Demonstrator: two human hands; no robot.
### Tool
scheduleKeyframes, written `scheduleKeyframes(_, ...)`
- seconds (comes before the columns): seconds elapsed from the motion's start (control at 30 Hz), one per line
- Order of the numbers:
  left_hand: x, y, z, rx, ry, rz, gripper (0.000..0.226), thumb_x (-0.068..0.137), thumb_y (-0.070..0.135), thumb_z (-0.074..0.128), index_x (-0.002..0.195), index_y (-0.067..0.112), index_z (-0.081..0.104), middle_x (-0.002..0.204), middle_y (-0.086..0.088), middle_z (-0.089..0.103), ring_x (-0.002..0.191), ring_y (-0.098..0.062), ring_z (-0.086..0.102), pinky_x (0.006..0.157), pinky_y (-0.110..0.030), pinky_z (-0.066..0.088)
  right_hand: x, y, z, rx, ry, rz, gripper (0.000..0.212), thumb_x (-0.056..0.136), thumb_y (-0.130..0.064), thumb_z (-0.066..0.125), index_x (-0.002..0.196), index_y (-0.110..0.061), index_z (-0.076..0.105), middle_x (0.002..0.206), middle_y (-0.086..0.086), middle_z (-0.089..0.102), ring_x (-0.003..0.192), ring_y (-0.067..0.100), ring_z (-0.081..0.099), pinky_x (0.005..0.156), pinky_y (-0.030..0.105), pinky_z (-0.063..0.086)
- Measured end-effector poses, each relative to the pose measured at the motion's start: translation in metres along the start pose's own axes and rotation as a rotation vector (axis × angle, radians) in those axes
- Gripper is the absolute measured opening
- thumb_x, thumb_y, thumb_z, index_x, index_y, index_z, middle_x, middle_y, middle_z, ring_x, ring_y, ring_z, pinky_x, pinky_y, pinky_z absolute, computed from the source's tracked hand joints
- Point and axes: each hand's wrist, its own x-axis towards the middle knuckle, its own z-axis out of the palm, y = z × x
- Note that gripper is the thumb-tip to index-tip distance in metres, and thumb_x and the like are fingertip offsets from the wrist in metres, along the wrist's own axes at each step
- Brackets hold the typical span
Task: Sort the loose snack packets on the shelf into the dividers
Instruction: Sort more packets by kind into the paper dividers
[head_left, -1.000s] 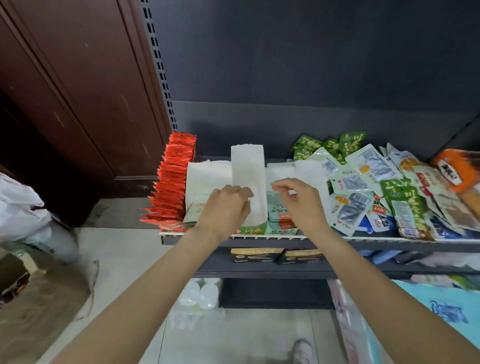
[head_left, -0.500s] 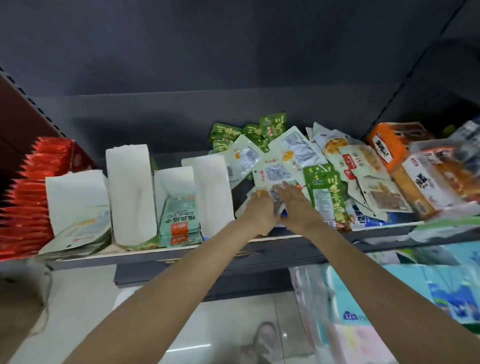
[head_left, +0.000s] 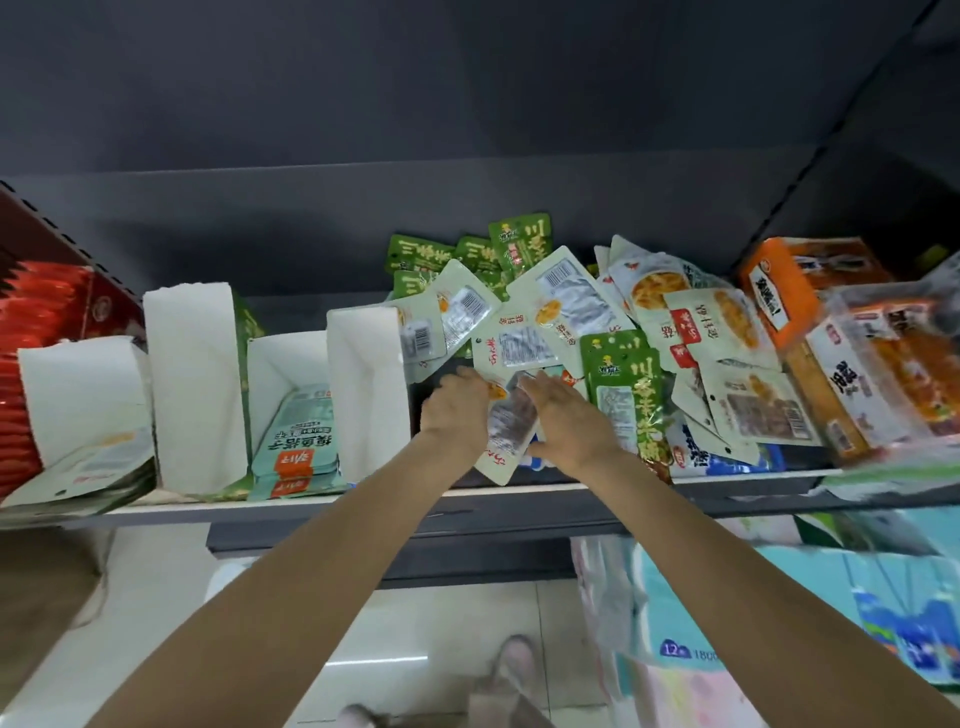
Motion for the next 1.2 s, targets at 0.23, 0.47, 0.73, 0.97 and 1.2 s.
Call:
scheduleKeyframes(0.23,0.000,-0.042,-0.055,-1.388,-0.132,-0.150,0.014,0.092,-0.004,0.044,0.087,0.001,0.056,0.066,-0.009,0.050,0.046,-0.010,0.044,0.043,-0.015,0.035,-0.021,-0.005,-0.022,0.298,0.393,-0.042,0.040,0.097,-0.034,0.044,0.128,-0.012,0.055,0.122,0.009,0.060,0.109,0.026,0.056,0.090,0.039,0.048)
scheduleKeyframes(0.47,-0.046,-0.083,-0.094,-1.840,-0.064,-0.079,0.035,0.098,0.026,0.033,0.081,0.005,0.056,0.063,-0.007,0.057,0.042,-0.010,0.044,0.045,-0.021,0.034,-0.031,-0.090,-0.060,0.583,0.590,-0.067,0.024,0.095,-0.022,0.052,0.105,-0.003,0.063,0.096,0.008,0.067,0.083,0.019,0.062,0.070,0.031,0.051)
scheduleKeyframes(0.73,-0.107,-0.233,-0.102,-1.116,0.498,0.153,0.013,0.090,0.010,0.056,0.091,0.015,0.069,0.089,0.006,0.061,0.076,-0.002,0.056,0.064,-0.007,0.041,-0.033,-0.235,-0.057,0.826,0.449,-0.231,0.024,0.093,-0.022,0.055,0.109,-0.008,0.067,0.105,0.000,0.069,0.093,0.004,0.064,0.076,0.021,0.053)
scheduleKeyframes(0.97,-0.145,-0.357,-0.083,-0.946,0.756,0.178,0.010,0.086,0.012,0.065,0.090,0.021,0.068,0.089,0.010,0.063,0.083,-0.002,0.059,0.076,-0.007,0.042,-0.020,-0.358,-0.016,0.594,0.551,-0.282,0.023,0.090,-0.015,0.060,0.109,-0.004,0.068,0.100,0.009,0.065,0.086,0.014,0.056,0.067,0.016,0.044)
scheduleKeyframes(1.2,-0.154,-0.412,-0.058,-0.724,0.721,0.087,0.022,0.085,0.019,0.068,0.106,0.022,0.068,0.098,0.010,0.064,0.089,-0.002,0.053,0.079,-0.013,0.041,-0.004,-0.397,0.019,0.511,0.393,-0.213,0.025,0.091,-0.011,0.058,0.115,-0.005,0.066,0.110,0.012,0.066,0.099,0.023,0.060,0.078,0.017,0.042)
